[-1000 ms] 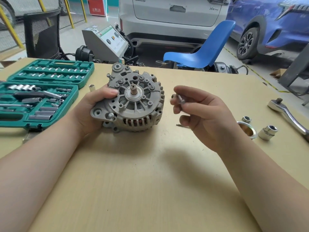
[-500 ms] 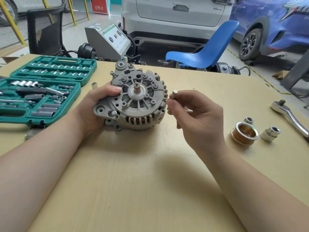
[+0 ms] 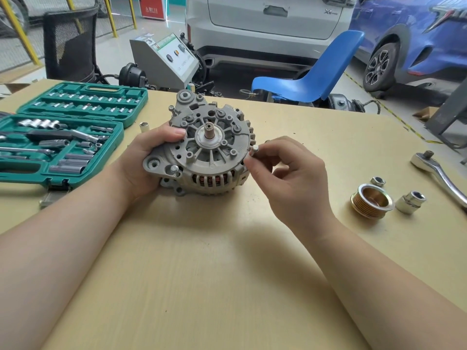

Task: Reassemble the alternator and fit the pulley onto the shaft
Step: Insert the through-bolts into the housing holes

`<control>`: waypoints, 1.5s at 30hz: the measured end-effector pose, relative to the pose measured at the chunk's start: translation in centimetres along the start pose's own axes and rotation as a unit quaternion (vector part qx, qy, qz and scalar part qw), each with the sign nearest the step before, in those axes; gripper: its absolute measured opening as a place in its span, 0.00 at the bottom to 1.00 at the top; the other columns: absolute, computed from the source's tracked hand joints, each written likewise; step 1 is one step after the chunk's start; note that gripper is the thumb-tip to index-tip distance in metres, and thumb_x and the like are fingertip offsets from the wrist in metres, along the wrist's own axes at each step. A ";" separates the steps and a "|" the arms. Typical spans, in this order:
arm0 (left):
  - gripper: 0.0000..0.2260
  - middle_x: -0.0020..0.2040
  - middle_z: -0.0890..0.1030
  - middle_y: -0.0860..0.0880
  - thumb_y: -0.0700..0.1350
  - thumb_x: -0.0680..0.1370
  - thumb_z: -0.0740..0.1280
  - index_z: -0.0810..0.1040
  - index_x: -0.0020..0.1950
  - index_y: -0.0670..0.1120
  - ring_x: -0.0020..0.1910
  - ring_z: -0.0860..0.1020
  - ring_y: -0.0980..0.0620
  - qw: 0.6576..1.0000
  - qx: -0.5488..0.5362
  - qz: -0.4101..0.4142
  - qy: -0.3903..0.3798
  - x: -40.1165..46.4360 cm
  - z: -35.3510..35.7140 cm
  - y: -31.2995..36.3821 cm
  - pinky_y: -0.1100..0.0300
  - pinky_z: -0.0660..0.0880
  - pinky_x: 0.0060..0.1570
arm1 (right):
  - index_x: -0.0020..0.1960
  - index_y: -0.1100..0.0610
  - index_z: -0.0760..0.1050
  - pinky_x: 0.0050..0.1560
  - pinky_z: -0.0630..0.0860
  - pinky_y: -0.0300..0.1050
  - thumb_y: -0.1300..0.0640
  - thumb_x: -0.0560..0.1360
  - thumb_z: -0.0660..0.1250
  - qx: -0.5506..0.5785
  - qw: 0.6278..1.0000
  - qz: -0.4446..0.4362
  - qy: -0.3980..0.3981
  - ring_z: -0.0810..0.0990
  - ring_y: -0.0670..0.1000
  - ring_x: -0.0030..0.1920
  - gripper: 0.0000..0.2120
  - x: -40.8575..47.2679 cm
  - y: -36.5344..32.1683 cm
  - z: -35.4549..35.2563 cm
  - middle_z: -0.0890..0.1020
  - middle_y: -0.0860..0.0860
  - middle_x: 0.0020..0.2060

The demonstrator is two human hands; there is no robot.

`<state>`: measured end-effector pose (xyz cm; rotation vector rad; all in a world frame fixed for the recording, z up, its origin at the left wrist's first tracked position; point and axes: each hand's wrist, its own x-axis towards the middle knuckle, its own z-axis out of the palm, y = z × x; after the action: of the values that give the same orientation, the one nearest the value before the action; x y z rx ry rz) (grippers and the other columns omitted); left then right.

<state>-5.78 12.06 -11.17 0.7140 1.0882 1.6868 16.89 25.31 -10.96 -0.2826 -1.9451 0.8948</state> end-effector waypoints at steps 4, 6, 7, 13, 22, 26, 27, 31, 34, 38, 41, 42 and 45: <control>0.23 0.55 0.88 0.42 0.50 0.66 0.79 0.88 0.59 0.44 0.52 0.87 0.43 1.000 0.012 0.002 -0.028 0.0 0.1 0.2 0.53 0.84 0.51 | 0.43 0.53 0.81 0.38 0.70 0.38 0.59 0.74 0.78 -0.032 0.999 0.018 -0.009 0.76 0.51 0.37 0.06 0.0 0.5 0.2 0.79 0.48 0.39; 0.30 0.55 0.88 0.42 0.52 0.60 0.82 0.88 0.60 0.44 0.52 0.87 0.42 0.999 0.013 -0.002 -0.033 -0.1 0.1 0.3 0.52 0.84 0.51 | 0.47 0.54 0.82 0.39 0.69 0.37 0.57 0.74 0.79 -0.039 0.999 0.010 -0.019 0.76 0.51 0.38 0.06 -0.1 0.6 -0.1 0.79 0.47 0.40; 0.30 0.56 0.88 0.41 0.53 0.60 0.83 0.88 0.60 0.44 0.52 0.87 0.42 0.999 0.012 0.001 -0.037 0.0 0.0 0.2 0.52 0.84 0.51 | 0.50 0.54 0.83 0.39 0.70 0.36 0.57 0.75 0.79 -0.042 0.999 0.004 -0.025 0.77 0.51 0.39 0.07 -0.2 0.6 -0.2 0.79 0.46 0.41; 0.19 0.55 0.89 0.42 0.48 0.69 0.76 0.88 0.59 0.44 0.52 0.88 0.43 1.000 0.012 0.007 -0.018 0.0 -0.1 0.1 0.54 0.84 0.51 | 0.50 0.54 0.86 0.36 0.68 0.35 0.62 0.76 0.76 -0.029 0.999 0.001 -0.035 0.77 0.51 0.38 0.05 -0.3 0.8 -0.4 0.79 0.45 0.43; 0.25 0.57 0.88 0.42 0.52 0.66 0.79 0.88 0.61 0.44 0.53 0.88 0.42 0.999 0.015 0.011 -0.037 -0.1 -0.1 0.3 0.53 0.84 0.52 | 0.58 0.54 0.83 0.44 0.78 0.42 0.63 0.74 0.66 -0.135 0.989 0.018 0.052 0.82 0.47 0.43 0.15 3.1 1.8 -5.9 0.85 0.45 0.42; 0.24 0.55 0.89 0.42 0.53 0.65 0.79 0.89 0.59 0.45 0.52 0.88 0.43 0.999 0.013 0.014 -0.041 -0.3 0.2 0.3 0.54 0.84 0.50 | 0.58 0.51 0.85 0.56 0.78 0.49 0.56 0.77 0.66 -0.360 0.917 0.168 0.039 0.83 0.53 0.52 0.13 5.1 4.7 -10.1 0.86 0.47 0.48; 0.23 0.54 0.89 0.43 0.52 0.65 0.79 0.89 0.57 0.45 0.51 0.88 0.44 0.999 0.013 0.016 -0.041 -0.2 0.2 0.2 0.55 0.84 0.49 | 0.55 0.49 0.85 0.55 0.78 0.49 0.54 0.77 0.66 -0.386 0.899 0.206 -0.008 0.82 0.54 0.53 0.11 5.0 5.3 -10.4 0.86 0.47 0.49; 0.17 0.50 0.89 0.45 0.50 0.65 0.79 0.90 0.52 0.47 0.47 0.88 0.46 0.999 0.029 0.021 -0.039 -0.3 0.2 0.3 0.58 0.84 0.46 | 0.46 0.44 0.84 0.50 0.81 0.51 0.45 0.76 0.71 -0.433 0.844 0.272 -0.161 0.81 0.54 0.48 0.05 4.4 6.0 -9.7 0.85 0.46 0.45; 0.29 0.53 0.89 0.43 0.54 0.59 0.82 0.89 0.57 0.45 0.50 0.88 0.44 0.999 0.028 0.013 -0.038 -0.3 0.5 0.3 0.56 0.84 0.49 | 0.43 0.43 0.82 0.48 0.82 0.52 0.43 0.75 0.71 -0.439 0.836 0.271 -0.187 0.81 0.51 0.44 0.05 4.2 6.2 -9.1 0.83 0.45 0.42; 0.15 0.51 0.89 0.44 0.47 0.69 0.76 0.90 0.54 0.46 0.48 0.88 0.45 0.999 0.027 0.030 -0.036 -0.2 0.4 0.2 0.57 0.84 0.47 | 0.40 0.42 0.80 0.46 0.82 0.51 0.43 0.72 0.73 -0.431 0.834 0.275 -0.208 0.81 0.49 0.42 0.05 4.1 6.4 -9.2 0.82 0.44 0.41; 0.15 0.50 0.89 0.44 0.45 0.76 0.63 0.90 0.53 0.46 0.47 0.88 0.46 0.999 0.025 0.028 -0.027 -0.1 0.3 0.0 0.58 0.84 0.46 | 0.44 0.43 0.80 0.46 0.80 0.49 0.43 0.72 0.75 -0.441 0.820 0.271 -0.244 0.80 0.49 0.45 0.06 4.1 6.2 -9.4 0.81 0.44 0.44; 0.15 0.51 0.89 0.44 0.46 0.75 0.65 0.90 0.54 0.46 0.48 0.88 0.45 0.999 0.030 0.027 -0.031 -0.1 0.4 0.0 0.57 0.84 0.47 | 0.46 0.43 0.80 0.48 0.79 0.49 0.44 0.73 0.76 -0.443 0.818 0.266 -0.251 0.79 0.50 0.47 0.07 4.0 6.1 -9.4 0.80 0.44 0.45; 0.19 0.53 0.89 0.43 0.50 0.66 0.75 0.89 0.55 0.45 0.50 0.88 0.44 0.998 0.040 0.025 -0.049 -0.2 0.4 0.2 0.56 0.84 0.49 | 0.47 0.45 0.80 0.49 0.79 0.50 0.44 0.73 0.77 -0.440 0.821 0.256 -0.259 0.79 0.50 0.47 0.09 4.0 6.1 -9.5 0.80 0.44 0.45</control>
<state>-5.46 11.98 -10.79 0.8722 1.0815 1.6412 21.72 36.17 -9.80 -1.2617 -2.7794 0.3108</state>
